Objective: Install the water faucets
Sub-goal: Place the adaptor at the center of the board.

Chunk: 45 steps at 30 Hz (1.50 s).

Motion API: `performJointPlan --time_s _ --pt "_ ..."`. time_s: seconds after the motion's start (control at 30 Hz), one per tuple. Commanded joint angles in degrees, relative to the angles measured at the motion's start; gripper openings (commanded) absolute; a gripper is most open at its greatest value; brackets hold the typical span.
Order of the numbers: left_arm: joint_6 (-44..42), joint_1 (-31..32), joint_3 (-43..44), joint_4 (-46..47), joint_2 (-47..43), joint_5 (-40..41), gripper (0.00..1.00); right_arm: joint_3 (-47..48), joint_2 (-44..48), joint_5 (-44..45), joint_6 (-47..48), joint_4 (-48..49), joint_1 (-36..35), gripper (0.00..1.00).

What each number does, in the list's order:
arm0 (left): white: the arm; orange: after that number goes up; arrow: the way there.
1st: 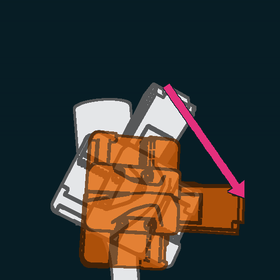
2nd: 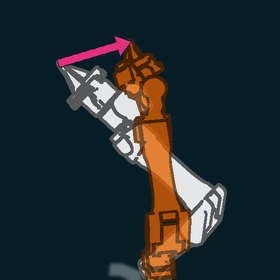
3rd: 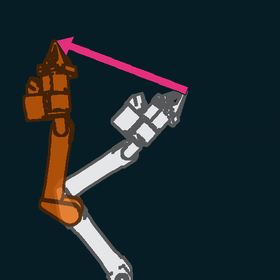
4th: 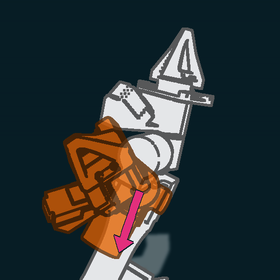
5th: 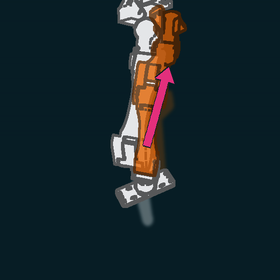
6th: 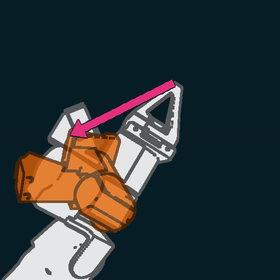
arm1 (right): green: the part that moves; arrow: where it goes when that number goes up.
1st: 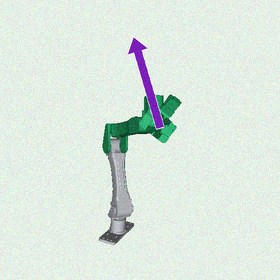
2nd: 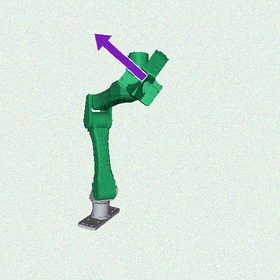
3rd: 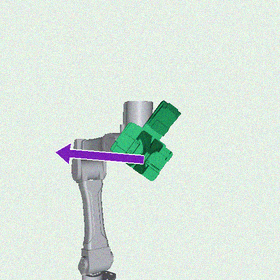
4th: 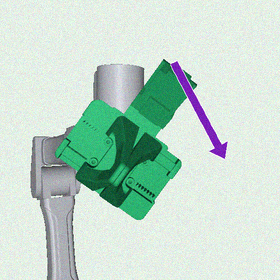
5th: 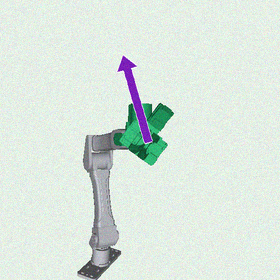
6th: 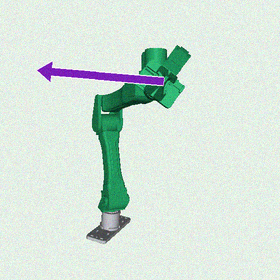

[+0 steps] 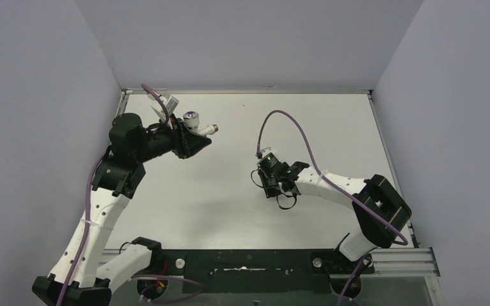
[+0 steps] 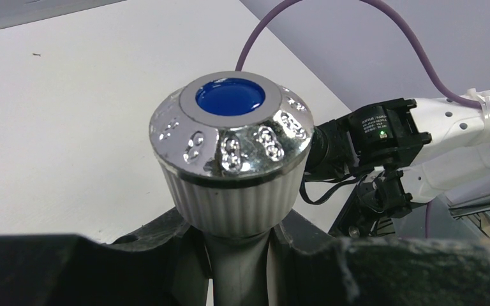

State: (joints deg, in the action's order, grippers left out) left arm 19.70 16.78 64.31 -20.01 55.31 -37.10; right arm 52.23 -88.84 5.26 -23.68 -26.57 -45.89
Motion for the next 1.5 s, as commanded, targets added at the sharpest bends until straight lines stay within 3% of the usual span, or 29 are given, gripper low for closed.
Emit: performJointPlan --time_s 0.0,0.4,0.87,1.47 --pt "-0.82 -0.25 0.84 2.49 -1.08 0.19 0.0 -0.2 -0.12 1.07 -0.54 2.36 -0.73 0.04" --pt "-0.65 -0.25 0.59 2.77 -0.9 0.28 0.0 -0.45 -2.1 3.63 0.12 1.2 -2.04 0.15" --pt "-0.63 -0.23 0.69 2.52 -0.85 0.36 0.0 1.9 1.46 1.36 0.29 -1.03 -2.2 0.46" --pt "-0.26 -0.25 0.73 2.74 -0.7 0.27 0.0 9.19 -0.15 -7.59 0.55 -11.81 2.81 0.51"
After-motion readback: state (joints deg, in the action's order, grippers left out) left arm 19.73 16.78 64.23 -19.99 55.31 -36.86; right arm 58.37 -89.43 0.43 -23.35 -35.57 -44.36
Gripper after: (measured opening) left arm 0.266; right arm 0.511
